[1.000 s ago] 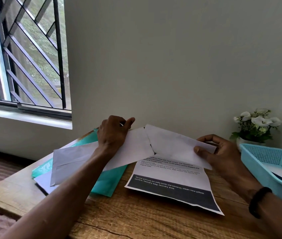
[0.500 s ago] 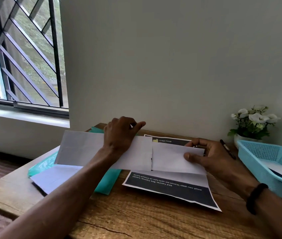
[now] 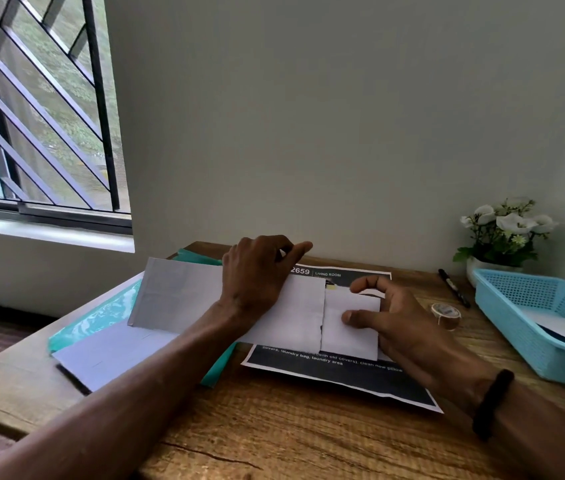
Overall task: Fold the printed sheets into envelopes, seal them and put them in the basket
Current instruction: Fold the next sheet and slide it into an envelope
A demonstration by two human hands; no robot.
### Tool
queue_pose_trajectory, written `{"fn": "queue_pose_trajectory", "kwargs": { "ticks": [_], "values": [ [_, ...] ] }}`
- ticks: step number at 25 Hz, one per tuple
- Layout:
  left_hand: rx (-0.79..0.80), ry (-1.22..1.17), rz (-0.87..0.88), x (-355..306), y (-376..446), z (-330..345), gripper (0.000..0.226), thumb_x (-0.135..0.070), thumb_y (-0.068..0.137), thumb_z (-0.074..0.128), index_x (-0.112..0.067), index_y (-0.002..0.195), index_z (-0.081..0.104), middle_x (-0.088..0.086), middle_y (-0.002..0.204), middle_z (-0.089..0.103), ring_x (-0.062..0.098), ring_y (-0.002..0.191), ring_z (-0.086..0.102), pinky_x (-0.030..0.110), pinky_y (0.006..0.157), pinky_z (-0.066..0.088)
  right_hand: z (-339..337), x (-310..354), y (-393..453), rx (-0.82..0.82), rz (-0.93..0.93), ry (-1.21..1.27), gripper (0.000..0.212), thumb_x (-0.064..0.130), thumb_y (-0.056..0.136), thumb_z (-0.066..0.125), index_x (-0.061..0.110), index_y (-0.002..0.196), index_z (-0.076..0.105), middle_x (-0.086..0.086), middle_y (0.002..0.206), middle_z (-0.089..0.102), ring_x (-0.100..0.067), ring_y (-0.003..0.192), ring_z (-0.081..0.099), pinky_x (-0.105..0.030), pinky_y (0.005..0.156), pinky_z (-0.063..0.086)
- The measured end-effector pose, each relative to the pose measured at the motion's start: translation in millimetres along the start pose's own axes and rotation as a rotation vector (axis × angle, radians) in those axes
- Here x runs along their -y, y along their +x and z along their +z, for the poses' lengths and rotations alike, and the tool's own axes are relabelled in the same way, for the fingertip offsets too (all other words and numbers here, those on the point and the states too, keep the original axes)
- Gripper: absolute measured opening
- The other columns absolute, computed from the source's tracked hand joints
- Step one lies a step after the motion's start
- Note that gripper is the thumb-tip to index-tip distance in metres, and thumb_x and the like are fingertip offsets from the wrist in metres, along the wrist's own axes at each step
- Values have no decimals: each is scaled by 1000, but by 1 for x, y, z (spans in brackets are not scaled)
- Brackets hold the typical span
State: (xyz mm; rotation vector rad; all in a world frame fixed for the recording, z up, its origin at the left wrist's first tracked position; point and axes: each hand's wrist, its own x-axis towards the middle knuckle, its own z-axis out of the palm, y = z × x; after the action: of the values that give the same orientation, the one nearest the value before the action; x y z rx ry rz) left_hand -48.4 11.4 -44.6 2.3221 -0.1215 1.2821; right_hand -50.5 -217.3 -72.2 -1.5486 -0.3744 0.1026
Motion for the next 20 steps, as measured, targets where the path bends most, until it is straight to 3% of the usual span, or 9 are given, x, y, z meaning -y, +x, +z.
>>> {"fn": "queue_pose_trajectory", "kwargs": {
  "ticks": [3, 7, 11, 17, 20],
  "values": [
    [-27, 6, -20, 2, 1, -1, 45, -64, 94, 58, -26, 90, 82, -7, 74, 76, 6, 61, 58, 25, 61, 38, 5, 7, -5, 36, 40, 27, 54, -12, 87, 71, 27, 124, 58, -19, 111, 76, -38, 102, 75, -59, 90, 61],
    [-76, 14, -69, 8, 7, -7, 42, -62, 94, 61, -26, 91, 82, -7, 71, 73, 5, 61, 53, 25, 63, 33, -1, 13, -7, -159, -71, -146, 35, 4, 86, 82, 15, 113, 64, -16, 100, 77, -30, 85, 79, -47, 79, 66],
    [-97, 5, -91, 9, 8, -9, 42, -62, 94, 61, -26, 90, 82, -9, 67, 68, 6, 60, 53, 26, 66, 34, 3, 17, -16, -177, -122, -160, 20, 6, 81, 87, 6, 97, 75, -14, 85, 80, -25, 74, 76, -39, 69, 66],
    [-100, -26, -25, 3, 6, -7, 42, -61, 94, 62, -24, 90, 82, -4, 70, 75, 8, 59, 57, 25, 63, 40, 17, 22, -27, -63, -165, -276, 14, 22, 86, 83, 28, 99, 83, 13, 97, 82, -9, 88, 78, -20, 69, 61],
    [-112, -43, -24, 2, 7, -7, 45, -62, 94, 60, -23, 89, 82, -3, 71, 76, 10, 59, 62, 25, 62, 45, 21, 22, -28, -23, -190, -368, 18, 34, 83, 85, 42, 100, 82, 23, 105, 79, -1, 98, 74, -28, 84, 59]
  ]
}}
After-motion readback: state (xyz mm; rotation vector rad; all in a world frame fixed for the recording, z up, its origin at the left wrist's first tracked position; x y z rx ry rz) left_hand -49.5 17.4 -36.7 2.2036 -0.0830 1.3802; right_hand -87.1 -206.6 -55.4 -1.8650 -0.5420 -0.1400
